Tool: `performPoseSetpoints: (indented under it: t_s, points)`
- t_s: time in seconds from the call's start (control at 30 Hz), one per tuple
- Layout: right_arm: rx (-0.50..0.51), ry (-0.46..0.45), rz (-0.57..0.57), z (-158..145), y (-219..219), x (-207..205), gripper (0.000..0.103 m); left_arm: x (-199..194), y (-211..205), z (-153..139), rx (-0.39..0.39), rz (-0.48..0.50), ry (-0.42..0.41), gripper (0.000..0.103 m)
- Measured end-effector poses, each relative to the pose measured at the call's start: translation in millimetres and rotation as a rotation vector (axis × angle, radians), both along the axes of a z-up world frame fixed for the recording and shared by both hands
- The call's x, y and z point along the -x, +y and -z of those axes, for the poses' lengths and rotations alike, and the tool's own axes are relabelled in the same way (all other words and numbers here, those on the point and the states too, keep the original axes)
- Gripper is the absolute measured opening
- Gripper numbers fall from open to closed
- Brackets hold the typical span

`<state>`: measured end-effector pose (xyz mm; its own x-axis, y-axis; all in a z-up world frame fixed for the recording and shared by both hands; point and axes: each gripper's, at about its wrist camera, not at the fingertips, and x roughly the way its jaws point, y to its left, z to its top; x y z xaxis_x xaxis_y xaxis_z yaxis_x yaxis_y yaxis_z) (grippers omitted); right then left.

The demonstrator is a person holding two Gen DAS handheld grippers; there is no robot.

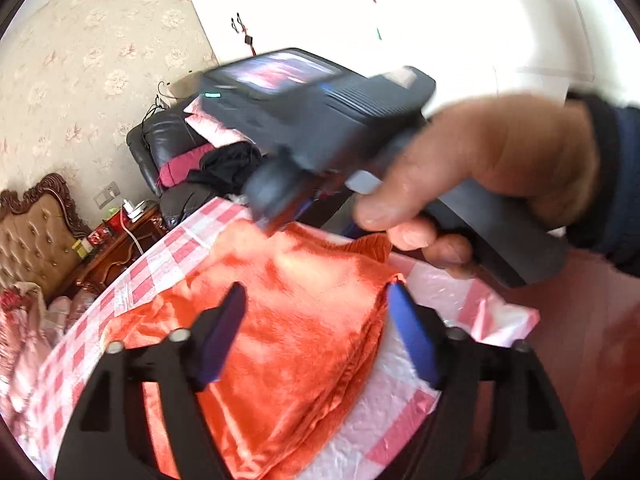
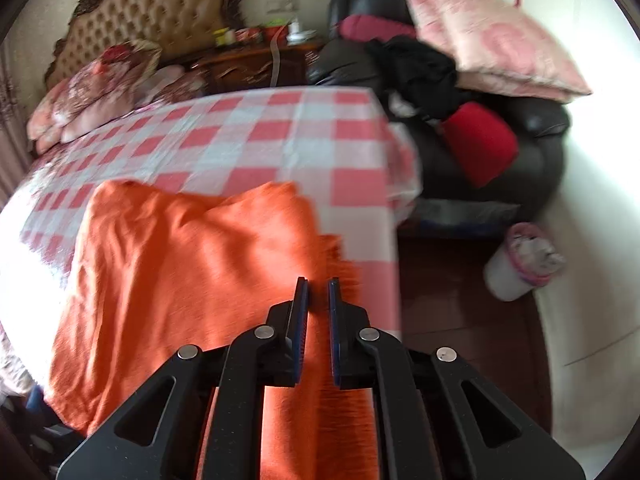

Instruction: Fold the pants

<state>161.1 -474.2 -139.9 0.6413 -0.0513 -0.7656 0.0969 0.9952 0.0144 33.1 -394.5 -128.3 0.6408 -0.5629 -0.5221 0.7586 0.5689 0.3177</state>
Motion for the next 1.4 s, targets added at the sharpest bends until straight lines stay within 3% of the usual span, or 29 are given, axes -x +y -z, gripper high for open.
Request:
performPoseSetpoints:
  t_s: [0.1, 0.2, 0.27, 0.33, 0.37, 0.43, 0.53, 0.67, 0.83, 0.9, 0.97, 1.13, 1.17, 1.23, 1.4]
  points:
    - [-0.028, -0.031, 0.062, -9.0, -13.5, 14.3, 0.018, -14.4, 22.7, -21.7, 0.083, -0.02, 0.082, 0.083]
    - [-0.067, -0.025, 0.067, -6.2, -15.2, 26.5, 0.02, -54.9, 36.6, -36.8, 0.132, -0.083, 0.215, 0.081]
    - [-0.064, -0.006, 0.045, 0.8, -8.9, 29.0, 0.02, -85.4, 34.1, -37.0, 0.118, -0.103, 0.277, 0.048]
    - [-0.033, 0.034, 0.054, 13.8, -3.0, 29.3, 0.02, -120.3, 19.7, -28.9, 0.102, -0.121, 0.36, 0.037]
    - [-0.041, 0.053, 0.058, 20.0, -2.0, 29.3, 0.02, -129.0, 16.2, -20.2, 0.108, -0.126, 0.405, 0.022]
    - [-0.056, 0.083, 0.061, 31.2, -0.8, 30.9, 0.019, -165.3, 2.6, -6.4, 0.098, -0.151, 0.516, 0.013]
    - [-0.054, 0.081, 0.067, 35.4, 1.0, 34.4, 0.019, -205.6, -21.0, 25.9, 0.039, -0.151, 0.644, 0.013]
    - [-0.046, 0.083, 0.071, 36.4, 2.7, 36.6, 0.019, -234.9, -32.2, 25.9, 0.032, -0.187, 0.599, 0.016]
    - [-0.04, 0.084, 0.069, 36.7, 2.8, 36.1, 0.019, -260.5, -18.9, 14.6, 0.106, -0.284, 0.595, 0.017]
    - [-0.041, 0.085, 0.071, 34.8, 1.5, 36.7, 0.019, -248.1, -5.5, 2.2, 0.159, -0.291, 0.543, 0.023]
    - [-0.027, 0.074, 0.084, 28.2, 2.5, 39.0, 0.019, -224.0, 7.3, -7.2, 0.185, -0.281, 0.513, 0.042]
    - [-0.012, -0.063, 0.03, -7.5, 24.2, 47.9, 0.019, -179.1, 44.2, 5.0, 0.144, -0.339, 0.532, 0.04]
    - [-0.019, -0.061, 0.009, -8.3, 31.3, 44.6, 0.019, -174.9, 49.4, 8.5, 0.136, -0.354, 0.54, 0.03]
    - [-0.016, -0.041, -0.011, -2.5, 40.2, 37.6, 0.019, -162.0, 60.2, 16.8, 0.098, -0.384, 0.534, 0.022]
    - [0.044, 0.046, -0.032, 28.5, 52.8, 28.8, 0.019, -138.7, 75.0, 26.2, 0.029, -0.359, 0.499, 0.02]
